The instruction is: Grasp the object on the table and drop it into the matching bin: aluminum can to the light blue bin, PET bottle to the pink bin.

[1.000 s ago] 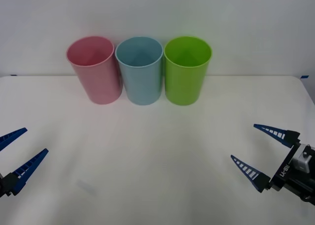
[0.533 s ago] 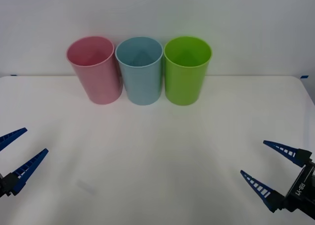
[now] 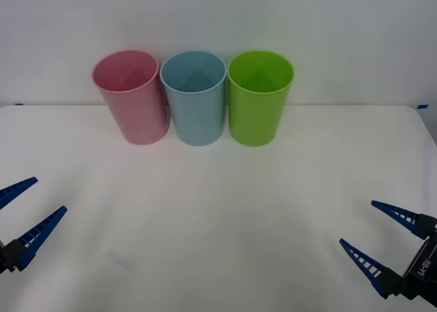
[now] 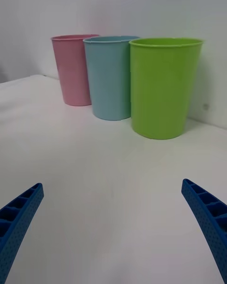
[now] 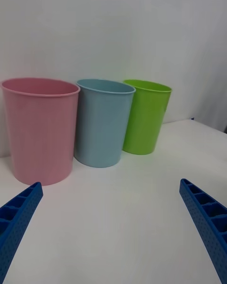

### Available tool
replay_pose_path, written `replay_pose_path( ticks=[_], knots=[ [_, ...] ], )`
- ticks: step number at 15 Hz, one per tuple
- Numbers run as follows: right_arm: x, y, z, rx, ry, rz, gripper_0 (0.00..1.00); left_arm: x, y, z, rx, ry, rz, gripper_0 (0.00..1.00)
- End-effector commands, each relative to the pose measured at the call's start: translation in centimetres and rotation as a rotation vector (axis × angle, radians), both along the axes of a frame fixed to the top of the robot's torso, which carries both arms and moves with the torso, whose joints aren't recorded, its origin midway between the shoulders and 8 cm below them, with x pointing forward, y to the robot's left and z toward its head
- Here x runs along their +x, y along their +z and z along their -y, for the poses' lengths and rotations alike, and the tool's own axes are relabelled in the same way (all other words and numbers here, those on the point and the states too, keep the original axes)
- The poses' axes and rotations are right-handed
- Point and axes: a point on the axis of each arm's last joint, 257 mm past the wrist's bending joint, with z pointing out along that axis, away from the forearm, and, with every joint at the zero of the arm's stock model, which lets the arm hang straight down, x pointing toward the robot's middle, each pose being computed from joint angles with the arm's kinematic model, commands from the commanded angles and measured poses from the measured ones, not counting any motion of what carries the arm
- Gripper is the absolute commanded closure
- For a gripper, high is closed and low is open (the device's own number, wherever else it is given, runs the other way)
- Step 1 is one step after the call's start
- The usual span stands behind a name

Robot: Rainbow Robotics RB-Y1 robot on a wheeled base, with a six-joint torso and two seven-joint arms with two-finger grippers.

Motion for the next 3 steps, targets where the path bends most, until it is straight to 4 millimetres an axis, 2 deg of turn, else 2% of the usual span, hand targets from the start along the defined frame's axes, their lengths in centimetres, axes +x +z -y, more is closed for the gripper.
replay_pose_path(
  ticks=[1, 3],
  knots=[
    [-0.1, -0.07, 0.04, 0.002, 0.003, -0.002, 0.0, 0.0, 0.0, 0.0, 0.0, 0.0, 0.0, 0.0],
    [-0.08, -0.08, 0.07, 0.002, 0.001, -0.002, 0.0, 0.0, 0.0, 0.0, 0.0, 0.0, 0.0, 0.0]
  ],
)
